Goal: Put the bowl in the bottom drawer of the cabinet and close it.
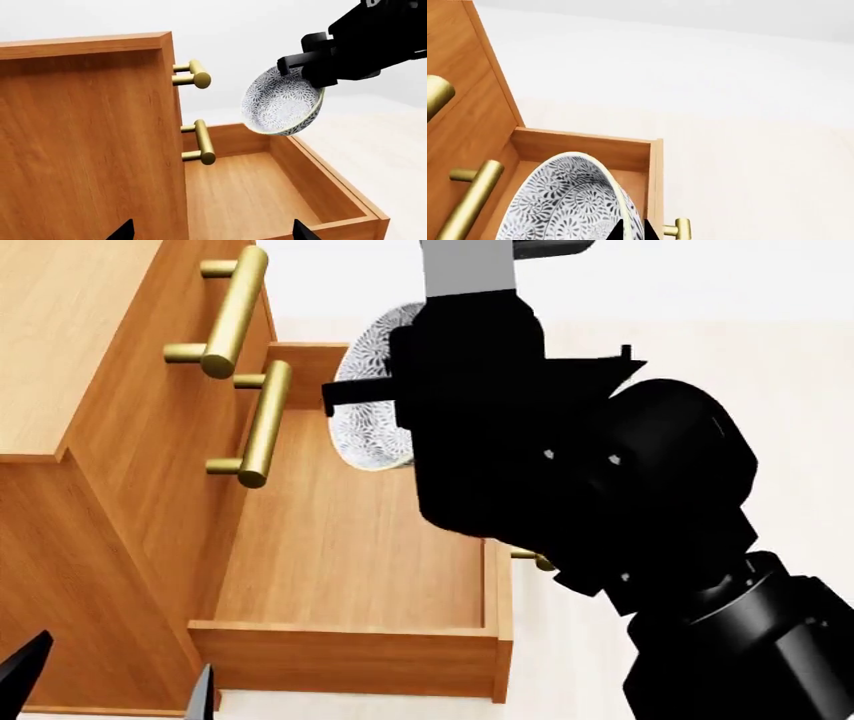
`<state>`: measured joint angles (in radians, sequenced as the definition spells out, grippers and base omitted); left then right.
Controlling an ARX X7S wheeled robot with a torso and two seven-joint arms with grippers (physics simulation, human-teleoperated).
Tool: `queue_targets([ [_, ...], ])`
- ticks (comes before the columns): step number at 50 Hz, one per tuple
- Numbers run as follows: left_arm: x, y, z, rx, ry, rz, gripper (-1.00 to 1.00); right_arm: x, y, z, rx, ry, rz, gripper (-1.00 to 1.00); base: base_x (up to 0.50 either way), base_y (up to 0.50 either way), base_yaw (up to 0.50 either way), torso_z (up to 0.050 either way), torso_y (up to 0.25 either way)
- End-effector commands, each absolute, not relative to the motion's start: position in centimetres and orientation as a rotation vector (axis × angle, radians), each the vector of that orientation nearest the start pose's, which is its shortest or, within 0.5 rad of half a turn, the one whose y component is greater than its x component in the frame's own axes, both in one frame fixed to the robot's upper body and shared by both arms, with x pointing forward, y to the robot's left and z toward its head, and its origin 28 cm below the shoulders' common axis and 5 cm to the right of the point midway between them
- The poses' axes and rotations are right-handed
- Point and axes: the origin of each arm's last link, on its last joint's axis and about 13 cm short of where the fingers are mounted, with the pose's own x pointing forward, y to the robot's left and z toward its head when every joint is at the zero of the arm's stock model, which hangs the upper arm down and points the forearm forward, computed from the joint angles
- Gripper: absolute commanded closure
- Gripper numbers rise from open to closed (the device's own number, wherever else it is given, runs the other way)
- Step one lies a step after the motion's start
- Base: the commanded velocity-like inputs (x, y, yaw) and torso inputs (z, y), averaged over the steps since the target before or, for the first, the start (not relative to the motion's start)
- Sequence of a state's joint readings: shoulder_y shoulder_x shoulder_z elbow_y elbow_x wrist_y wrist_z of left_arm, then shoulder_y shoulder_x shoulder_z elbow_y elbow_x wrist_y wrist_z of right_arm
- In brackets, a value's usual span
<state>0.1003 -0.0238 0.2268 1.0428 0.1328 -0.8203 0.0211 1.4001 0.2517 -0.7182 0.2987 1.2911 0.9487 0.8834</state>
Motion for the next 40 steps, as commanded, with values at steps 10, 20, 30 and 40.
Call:
queue_targets([
  [10,14.0,18.5,14.7,0.061,-0.138,-0.129,-1.00,34.7,-2.4,27.9,-0.124,0.275,0.121,1.00,0.00,0.00,0.00,0.000,0.001],
  [20,14.0,18.5,14.7,0.062,-0.139,-0.130,-1.00,34.9,-2.3,27.2,-0.115,0.288,0.121,1.00,0.00,0.00,0.00,0.001,0.000],
  [30,14.0,18.4,14.7,0.063,-0.138,-0.131,-1.00,35.1,-2.4,26.7,-0.108,0.293,0.113,1.00,0.00,0.00,0.00,0.000,0.001],
  [40,14.0,18.4,14.7,0.062,-0.139,-0.130,-1.00,35.2,-1.8,25.7,-0.127,0.293,0.124,1.00,0.00,0.00,0.00,0.000,0.000],
])
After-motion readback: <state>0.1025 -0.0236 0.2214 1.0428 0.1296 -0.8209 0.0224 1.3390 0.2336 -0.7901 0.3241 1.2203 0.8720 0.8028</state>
